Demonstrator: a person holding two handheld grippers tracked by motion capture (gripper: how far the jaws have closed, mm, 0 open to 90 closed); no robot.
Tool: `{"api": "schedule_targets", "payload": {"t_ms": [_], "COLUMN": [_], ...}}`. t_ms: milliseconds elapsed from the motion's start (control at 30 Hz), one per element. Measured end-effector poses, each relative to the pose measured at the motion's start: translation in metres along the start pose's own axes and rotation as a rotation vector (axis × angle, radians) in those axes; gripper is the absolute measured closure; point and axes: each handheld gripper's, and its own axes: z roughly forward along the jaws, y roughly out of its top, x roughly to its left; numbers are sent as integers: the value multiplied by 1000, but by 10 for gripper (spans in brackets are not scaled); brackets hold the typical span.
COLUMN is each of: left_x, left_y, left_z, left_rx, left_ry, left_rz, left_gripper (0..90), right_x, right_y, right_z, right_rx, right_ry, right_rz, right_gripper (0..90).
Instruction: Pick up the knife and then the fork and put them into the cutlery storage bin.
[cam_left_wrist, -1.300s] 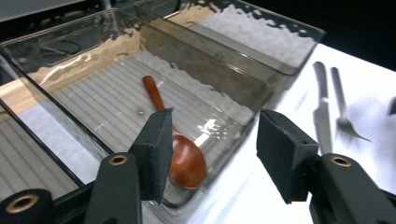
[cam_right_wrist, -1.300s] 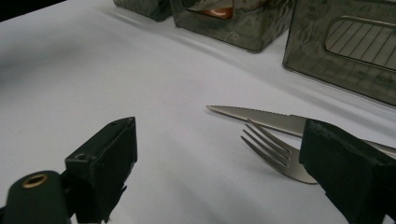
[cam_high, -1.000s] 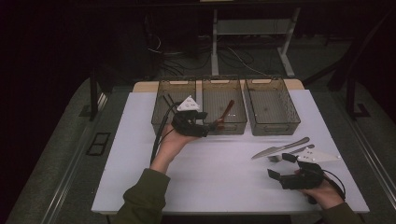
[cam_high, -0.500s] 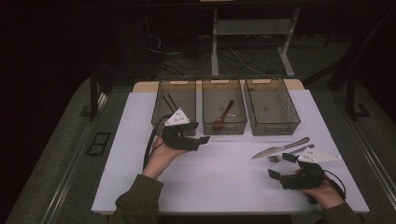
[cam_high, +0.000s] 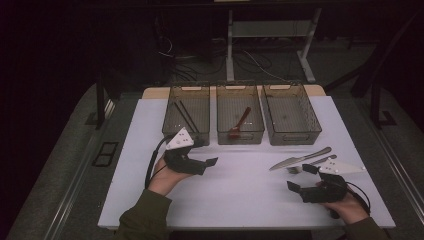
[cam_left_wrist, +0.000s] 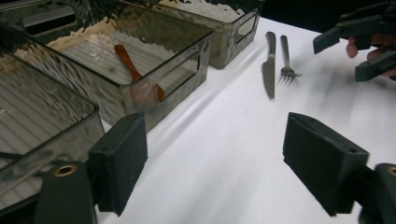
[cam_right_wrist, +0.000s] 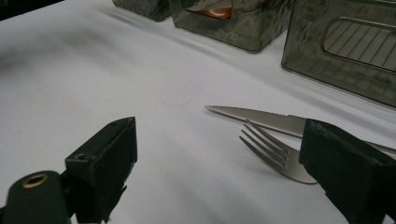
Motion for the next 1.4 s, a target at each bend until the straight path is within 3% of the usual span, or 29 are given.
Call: {"api": "schedule_targets", "payload": {"t_ms": [367, 667, 1100, 1300, 1400], "left_x": [-9, -18, -15, -13, -14], "left_y": [-31, -52, -63, -64, -64], "left_z": [-22, -27, -27, -26, -25], "left_rx": [-8, -2, 25, 43, 47], "left_ry": [-8, -36, -37, -36, -28], "left_rz": [-10, -20, -57, -58, -48], "left_gripper": [111, 5, 0, 0, 0], "right_x": [0, 0, -3, -12, -21], "right_y": [0, 0, 3, 13, 20], "right_z": [0, 0, -3, -6, -9], "right_rx": [3, 9, 24, 66, 88], "right_ry": [-1, -2, 4, -14, -27], "right_rz": [-3, -4, 8, -23, -9], "right_gripper": [117, 116, 117, 117, 148]}}
